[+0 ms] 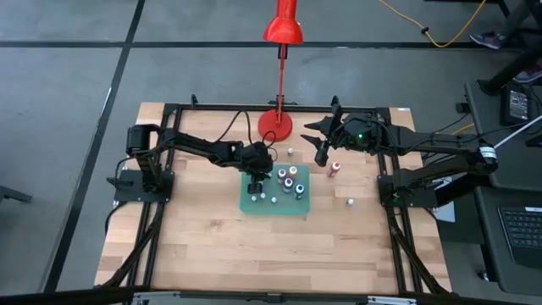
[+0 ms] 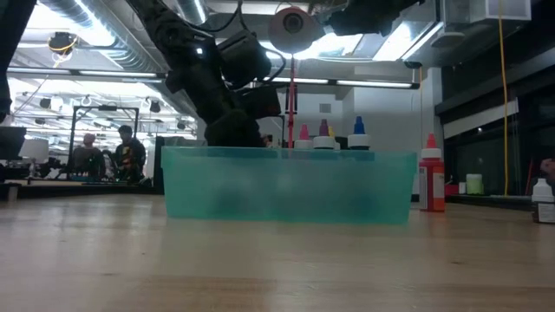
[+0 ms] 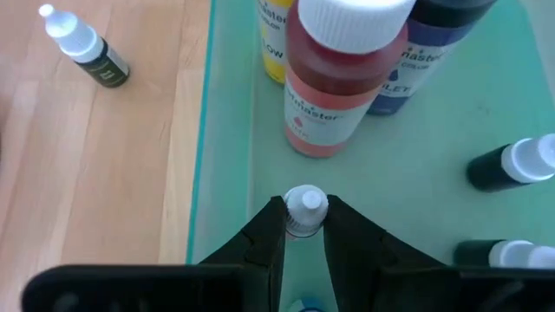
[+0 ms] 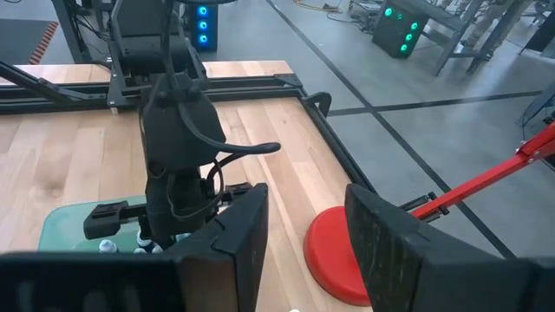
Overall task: Pick & Place food coloring
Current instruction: Put the small pink food coloring bottle into the green bin, then put the small brown food coloring bottle into the green bin
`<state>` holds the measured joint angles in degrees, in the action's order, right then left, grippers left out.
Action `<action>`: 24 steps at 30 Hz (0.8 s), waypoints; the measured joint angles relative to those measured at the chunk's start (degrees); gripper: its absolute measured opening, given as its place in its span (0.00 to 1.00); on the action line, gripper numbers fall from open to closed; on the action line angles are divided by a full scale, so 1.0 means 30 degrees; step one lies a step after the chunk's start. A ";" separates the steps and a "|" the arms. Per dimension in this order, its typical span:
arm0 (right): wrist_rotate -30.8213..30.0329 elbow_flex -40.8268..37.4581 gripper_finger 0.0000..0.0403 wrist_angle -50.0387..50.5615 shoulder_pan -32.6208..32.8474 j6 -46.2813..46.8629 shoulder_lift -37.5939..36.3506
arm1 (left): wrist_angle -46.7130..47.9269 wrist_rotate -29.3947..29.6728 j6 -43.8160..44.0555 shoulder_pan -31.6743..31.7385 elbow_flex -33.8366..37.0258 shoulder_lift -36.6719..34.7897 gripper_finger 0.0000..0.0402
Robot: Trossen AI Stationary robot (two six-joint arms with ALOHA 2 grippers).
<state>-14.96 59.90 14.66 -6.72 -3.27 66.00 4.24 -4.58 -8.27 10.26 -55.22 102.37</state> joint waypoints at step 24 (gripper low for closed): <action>0.0000 0.0004 0.39 0.0036 0.0000 -0.0015 0.0000 | 0.2782 0.0007 0.0528 -0.0070 -0.1617 -0.1845 0.38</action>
<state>-14.96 59.91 14.76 -6.72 -3.31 66.00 12.59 -4.56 -6.69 10.05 -60.07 96.83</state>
